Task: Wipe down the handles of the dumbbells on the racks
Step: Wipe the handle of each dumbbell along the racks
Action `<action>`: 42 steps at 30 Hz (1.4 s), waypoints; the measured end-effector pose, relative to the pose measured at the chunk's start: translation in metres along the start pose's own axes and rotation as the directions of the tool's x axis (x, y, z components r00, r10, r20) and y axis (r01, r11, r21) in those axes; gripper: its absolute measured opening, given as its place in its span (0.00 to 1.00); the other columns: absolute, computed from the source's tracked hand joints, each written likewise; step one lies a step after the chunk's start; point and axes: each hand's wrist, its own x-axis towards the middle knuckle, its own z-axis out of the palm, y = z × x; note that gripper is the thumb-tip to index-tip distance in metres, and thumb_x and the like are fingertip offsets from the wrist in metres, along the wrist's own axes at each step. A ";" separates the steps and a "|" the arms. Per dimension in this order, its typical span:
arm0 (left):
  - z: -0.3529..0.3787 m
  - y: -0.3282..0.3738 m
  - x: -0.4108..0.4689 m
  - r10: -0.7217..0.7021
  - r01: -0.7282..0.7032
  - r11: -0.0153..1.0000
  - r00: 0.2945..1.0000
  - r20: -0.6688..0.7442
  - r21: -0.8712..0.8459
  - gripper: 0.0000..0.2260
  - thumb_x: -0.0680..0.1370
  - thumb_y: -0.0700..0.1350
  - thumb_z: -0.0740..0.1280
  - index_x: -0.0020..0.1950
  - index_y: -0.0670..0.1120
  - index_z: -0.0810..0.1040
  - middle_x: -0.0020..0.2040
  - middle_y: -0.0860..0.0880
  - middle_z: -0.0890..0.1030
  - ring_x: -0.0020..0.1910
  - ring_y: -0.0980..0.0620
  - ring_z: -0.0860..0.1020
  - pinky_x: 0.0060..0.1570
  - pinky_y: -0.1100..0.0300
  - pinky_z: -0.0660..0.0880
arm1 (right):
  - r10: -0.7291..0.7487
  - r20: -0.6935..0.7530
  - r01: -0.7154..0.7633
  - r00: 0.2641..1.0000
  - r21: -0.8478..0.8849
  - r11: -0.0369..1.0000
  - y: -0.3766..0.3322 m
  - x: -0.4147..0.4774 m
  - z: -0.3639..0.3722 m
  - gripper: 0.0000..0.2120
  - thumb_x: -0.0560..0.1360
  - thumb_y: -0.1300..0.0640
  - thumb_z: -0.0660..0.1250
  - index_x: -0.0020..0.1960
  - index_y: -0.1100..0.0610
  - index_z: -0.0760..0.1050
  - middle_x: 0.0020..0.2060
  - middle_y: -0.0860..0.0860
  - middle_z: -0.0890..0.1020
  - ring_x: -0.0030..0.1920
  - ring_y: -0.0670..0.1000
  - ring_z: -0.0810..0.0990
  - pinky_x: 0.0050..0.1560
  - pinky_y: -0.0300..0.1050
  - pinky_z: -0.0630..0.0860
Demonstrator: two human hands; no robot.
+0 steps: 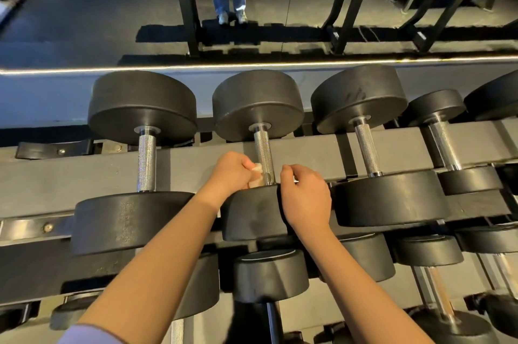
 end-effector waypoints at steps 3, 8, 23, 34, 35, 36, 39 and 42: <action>-0.006 0.009 -0.009 0.062 -0.070 0.971 0.997 -0.042 -0.229 0.07 0.74 0.37 0.71 0.39 0.47 0.79 0.39 0.48 0.81 0.39 0.54 0.79 0.41 0.62 0.78 | -0.014 0.019 0.015 1.000 -0.025 1.000 0.000 0.000 -0.001 0.15 0.78 0.54 0.57 0.43 0.56 0.80 0.34 0.51 0.80 0.39 0.53 0.76 0.45 0.54 0.75; -0.015 0.019 -0.015 0.259 -0.281 0.950 0.953 -0.158 -0.135 0.08 0.74 0.41 0.72 0.39 0.53 0.80 0.39 0.52 0.82 0.43 0.52 0.80 0.50 0.58 0.76 | 0.045 0.198 -0.031 0.979 -0.073 0.997 -0.005 0.009 -0.009 0.15 0.80 0.49 0.58 0.57 0.52 0.80 0.47 0.52 0.83 0.50 0.54 0.79 0.56 0.55 0.74; -0.045 0.039 -0.010 0.622 -0.427 0.756 0.703 -0.344 0.495 0.19 0.81 0.45 0.62 0.71 0.44 0.70 0.69 0.49 0.69 0.67 0.53 0.65 0.63 0.64 0.62 | 0.169 0.352 -0.126 0.921 -0.143 0.982 -0.003 0.077 0.009 0.11 0.71 0.60 0.72 0.36 0.48 0.74 0.43 0.55 0.82 0.46 0.55 0.81 0.47 0.48 0.79; -0.051 0.033 0.003 0.592 -0.434 0.774 0.753 -0.286 0.461 0.18 0.82 0.45 0.59 0.72 0.48 0.68 0.70 0.51 0.68 0.68 0.54 0.65 0.61 0.66 0.60 | 0.071 0.140 -0.062 0.988 -0.069 0.996 -0.032 0.102 0.034 0.05 0.75 0.61 0.67 0.44 0.56 0.81 0.42 0.51 0.82 0.43 0.50 0.80 0.42 0.42 0.76; -0.051 0.032 0.003 0.592 -0.434 0.775 0.754 -0.286 0.460 0.18 0.82 0.45 0.59 0.73 0.48 0.68 0.71 0.52 0.68 0.69 0.54 0.65 0.61 0.66 0.60 | 0.066 0.111 -0.058 0.992 -0.074 0.996 -0.036 0.103 0.037 0.05 0.76 0.60 0.67 0.46 0.56 0.82 0.42 0.51 0.82 0.43 0.50 0.80 0.43 0.42 0.76; -0.051 0.031 0.003 0.590 -0.433 0.777 0.755 -0.287 0.458 0.18 0.82 0.45 0.59 0.73 0.49 0.68 0.71 0.52 0.68 0.69 0.54 0.65 0.60 0.66 0.60 | 0.063 0.096 -0.055 0.993 -0.083 0.995 -0.038 0.103 0.039 0.05 0.76 0.59 0.66 0.47 0.56 0.82 0.42 0.51 0.82 0.43 0.50 0.80 0.43 0.41 0.76; -0.051 0.029 0.004 0.582 -0.427 0.783 0.760 -0.289 0.452 0.19 0.82 0.45 0.59 0.73 0.50 0.67 0.71 0.53 0.67 0.69 0.55 0.64 0.59 0.66 0.61 | 0.055 0.155 -0.037 0.986 -0.115 0.993 -0.034 0.101 0.035 0.05 0.76 0.60 0.66 0.44 0.56 0.80 0.40 0.51 0.81 0.41 0.50 0.79 0.40 0.40 0.74; -0.051 0.027 0.006 0.563 -0.417 0.797 0.775 -0.286 0.438 0.19 0.82 0.46 0.59 0.74 0.52 0.65 0.72 0.55 0.66 0.69 0.57 0.63 0.58 0.67 0.62 | 0.081 0.249 -0.044 0.965 -0.152 0.987 -0.024 0.097 0.029 0.07 0.75 0.61 0.67 0.40 0.55 0.78 0.38 0.51 0.80 0.40 0.48 0.78 0.34 0.36 0.71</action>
